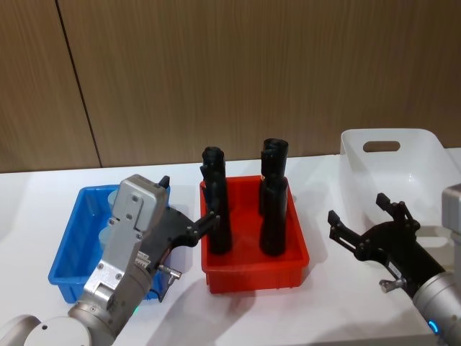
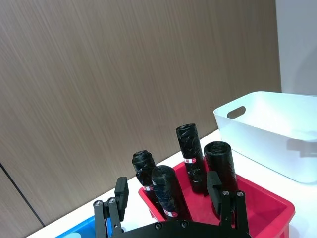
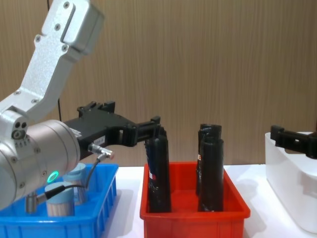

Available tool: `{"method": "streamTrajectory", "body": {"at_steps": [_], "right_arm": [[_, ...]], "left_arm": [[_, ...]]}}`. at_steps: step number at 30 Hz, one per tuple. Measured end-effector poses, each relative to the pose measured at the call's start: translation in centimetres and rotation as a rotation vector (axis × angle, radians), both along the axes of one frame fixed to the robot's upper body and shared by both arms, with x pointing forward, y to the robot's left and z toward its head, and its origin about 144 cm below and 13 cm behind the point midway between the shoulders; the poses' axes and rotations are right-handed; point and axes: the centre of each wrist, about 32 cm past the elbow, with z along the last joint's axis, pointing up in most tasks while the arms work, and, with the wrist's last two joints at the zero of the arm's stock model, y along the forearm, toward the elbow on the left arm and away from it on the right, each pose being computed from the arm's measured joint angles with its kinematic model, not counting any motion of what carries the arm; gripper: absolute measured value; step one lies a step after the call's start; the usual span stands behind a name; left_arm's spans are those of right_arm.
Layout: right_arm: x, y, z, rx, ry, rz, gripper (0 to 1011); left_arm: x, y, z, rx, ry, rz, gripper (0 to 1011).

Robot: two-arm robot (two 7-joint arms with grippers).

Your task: Pick the cotton swabs from the blue box and place them into the white box.

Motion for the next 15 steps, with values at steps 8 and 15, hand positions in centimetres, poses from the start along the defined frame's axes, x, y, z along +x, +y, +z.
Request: {"method": "streamTrajectory", "body": {"at_steps": [8, 15], "right_arm": [[0.00, 0.00, 0.00, 0.000, 0.000, 0.000, 1002], [0.00, 0.00, 0.00, 0.000, 0.000, 0.000, 1002]], "left_arm": [[0.00, 0.00, 0.00, 0.000, 0.000, 0.000, 1000], [0.00, 0.00, 0.00, 0.000, 0.000, 0.000, 1000]]}}
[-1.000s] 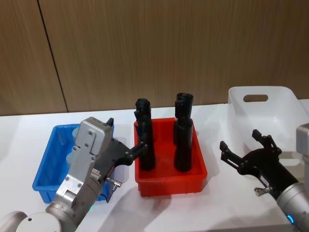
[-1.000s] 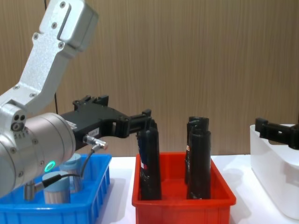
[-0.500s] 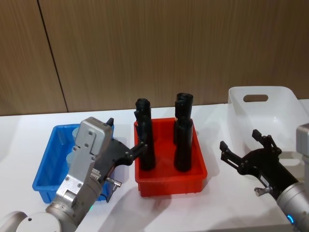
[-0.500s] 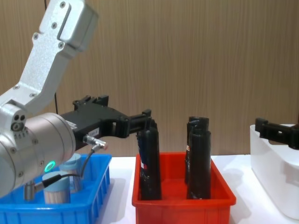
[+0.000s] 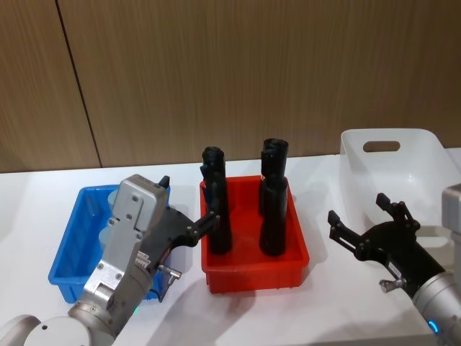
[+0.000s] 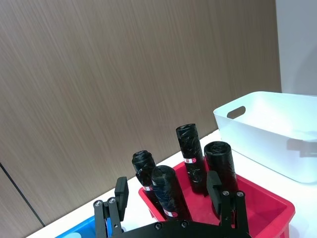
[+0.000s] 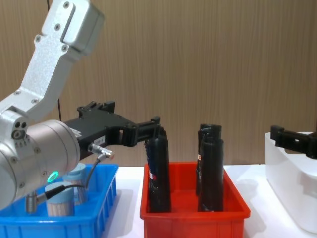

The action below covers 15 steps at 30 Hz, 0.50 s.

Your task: Pick the cotton swabs from the blue box and place them into the white box.

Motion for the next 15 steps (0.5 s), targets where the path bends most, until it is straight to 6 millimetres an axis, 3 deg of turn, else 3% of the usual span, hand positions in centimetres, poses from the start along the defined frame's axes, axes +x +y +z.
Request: {"method": "streamTrajectory", "body": {"at_steps": [15], "right_arm": [[0.00, 0.00, 0.00, 0.000, 0.000, 0.000, 1002]], "left_arm": [[0.00, 0.00, 0.00, 0.000, 0.000, 0.000, 1000]]}}
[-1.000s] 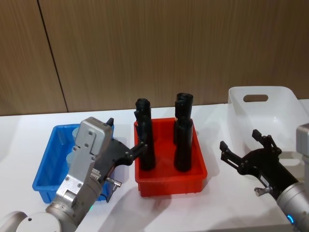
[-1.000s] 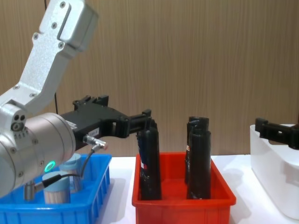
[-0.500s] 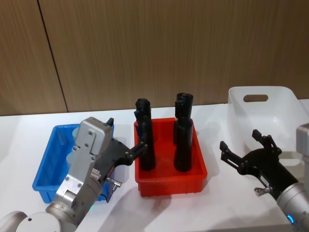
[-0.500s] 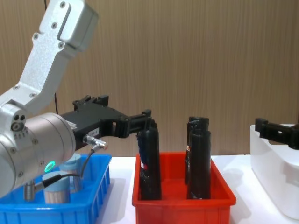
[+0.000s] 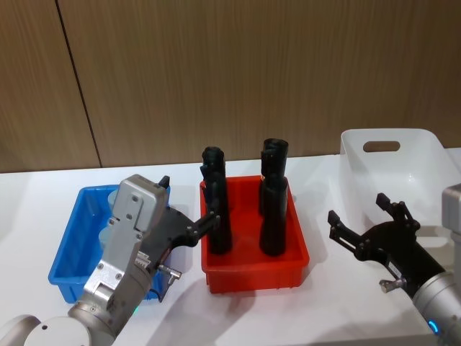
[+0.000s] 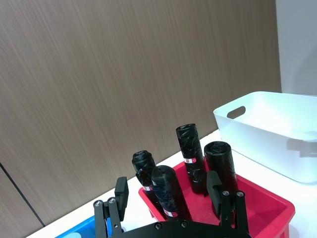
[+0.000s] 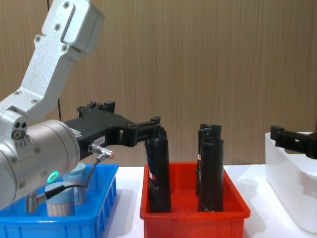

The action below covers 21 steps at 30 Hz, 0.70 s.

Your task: Pick the cotton swabs from the blue box and place them into the white box.

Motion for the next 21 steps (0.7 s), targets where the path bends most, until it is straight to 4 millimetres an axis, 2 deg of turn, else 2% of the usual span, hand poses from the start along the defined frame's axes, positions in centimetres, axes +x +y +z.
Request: {"method": "streamTrajectory", "body": {"at_steps": [21], "right_arm": [[0.00, 0.00, 0.00, 0.000, 0.000, 0.000, 1002]], "left_arm": [[0.00, 0.00, 0.00, 0.000, 0.000, 0.000, 1000]]}}
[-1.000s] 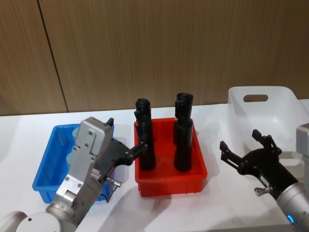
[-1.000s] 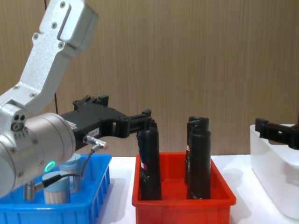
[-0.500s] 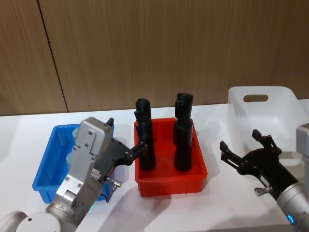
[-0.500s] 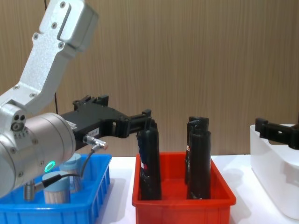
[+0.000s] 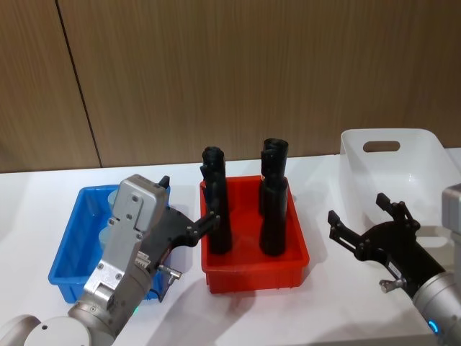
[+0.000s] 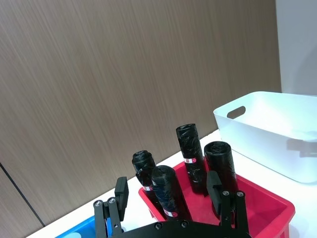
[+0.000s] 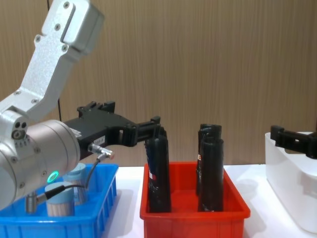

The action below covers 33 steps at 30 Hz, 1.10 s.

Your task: Pick the cotton swabs from the blue box and place them into the white box.

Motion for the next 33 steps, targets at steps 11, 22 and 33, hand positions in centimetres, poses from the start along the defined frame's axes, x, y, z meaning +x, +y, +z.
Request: {"method": "streamTrajectory", "body": {"at_steps": [11, 22, 33], "right_arm": [[0.0, 0.0, 0.0, 0.000, 0.000, 0.000, 1002], [0.0, 0.0, 0.0, 0.000, 0.000, 0.000, 1002], [0.0, 0.0, 0.0, 0.000, 0.000, 0.000, 1002]], "left_arm": [[0.0, 0.0, 0.0, 0.000, 0.000, 0.000, 1000], [0.1, 0.4, 0.0, -0.008, 0.001, 0.010, 1000], [0.3, 1.2, 0.3, -0.040, 0.020, 0.057, 1000]]}}
